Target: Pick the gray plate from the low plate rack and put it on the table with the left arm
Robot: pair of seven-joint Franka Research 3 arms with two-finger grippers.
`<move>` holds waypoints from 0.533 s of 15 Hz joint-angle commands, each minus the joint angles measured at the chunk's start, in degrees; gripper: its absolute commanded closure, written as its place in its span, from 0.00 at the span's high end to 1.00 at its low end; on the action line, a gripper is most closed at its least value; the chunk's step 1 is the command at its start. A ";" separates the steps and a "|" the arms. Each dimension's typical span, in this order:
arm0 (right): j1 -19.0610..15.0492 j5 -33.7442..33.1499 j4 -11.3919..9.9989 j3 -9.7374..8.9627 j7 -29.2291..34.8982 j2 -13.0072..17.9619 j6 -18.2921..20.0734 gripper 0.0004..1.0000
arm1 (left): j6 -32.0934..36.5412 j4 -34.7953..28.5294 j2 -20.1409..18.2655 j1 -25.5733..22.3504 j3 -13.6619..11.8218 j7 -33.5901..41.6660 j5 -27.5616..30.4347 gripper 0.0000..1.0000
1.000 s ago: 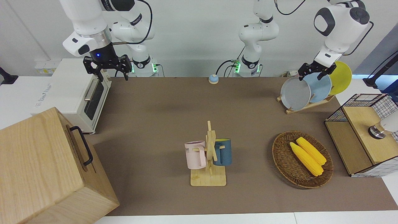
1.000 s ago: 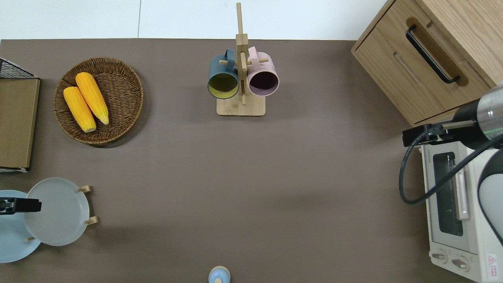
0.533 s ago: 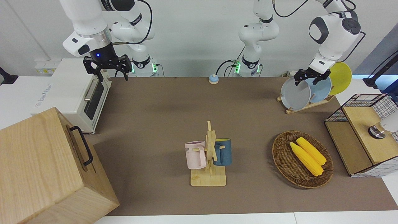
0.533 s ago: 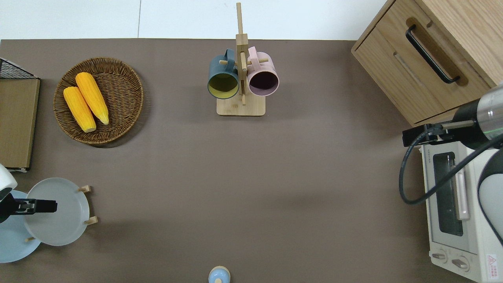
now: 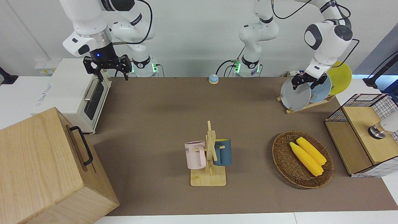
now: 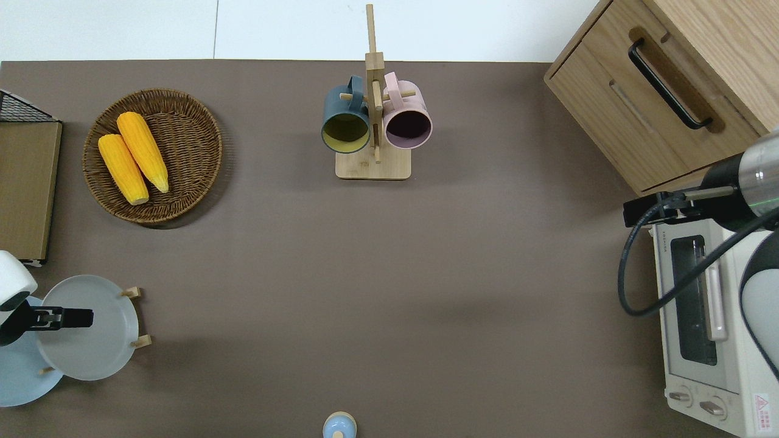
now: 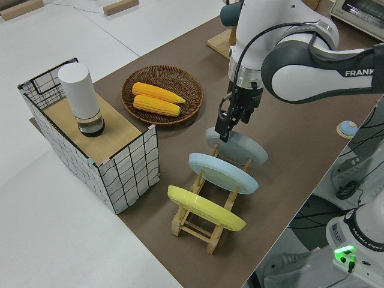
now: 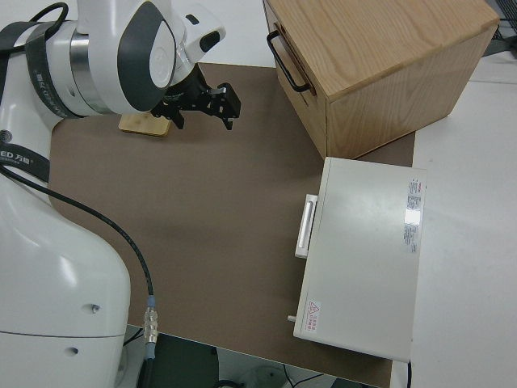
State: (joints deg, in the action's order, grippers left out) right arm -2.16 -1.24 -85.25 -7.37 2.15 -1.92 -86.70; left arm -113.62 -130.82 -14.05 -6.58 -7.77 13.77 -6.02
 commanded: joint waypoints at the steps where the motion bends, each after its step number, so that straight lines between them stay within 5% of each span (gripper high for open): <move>1: -1.27 -0.17 1.14 -1.16 0.75 -0.54 0.92 0.98 | -2.83 -1.37 0.68 -1.50 0.04 0.56 -1.01 0.93; 3: -1.27 -0.17 1.14 -1.16 0.75 -0.54 0.92 0.98 | -3.09 -1.37 1.04 -1.60 0.04 0.64 -1.01 0.59; 5: -1.27 -0.17 1.14 -1.16 0.75 -0.54 0.92 0.98 | -3.18 -1.37 1.13 -1.60 0.04 0.73 -1.01 0.03; 8: -1.27 -0.17 1.22 -1.16 0.75 -0.54 0.92 0.98 | -3.18 -1.37 1.13 -1.51 0.04 0.73 -1.36 0.00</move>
State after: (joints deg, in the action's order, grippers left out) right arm -2.16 -1.24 -85.25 -7.37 2.15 -1.92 -86.70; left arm -115.43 -131.20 -12.70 -7.83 -7.86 13.86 -6.17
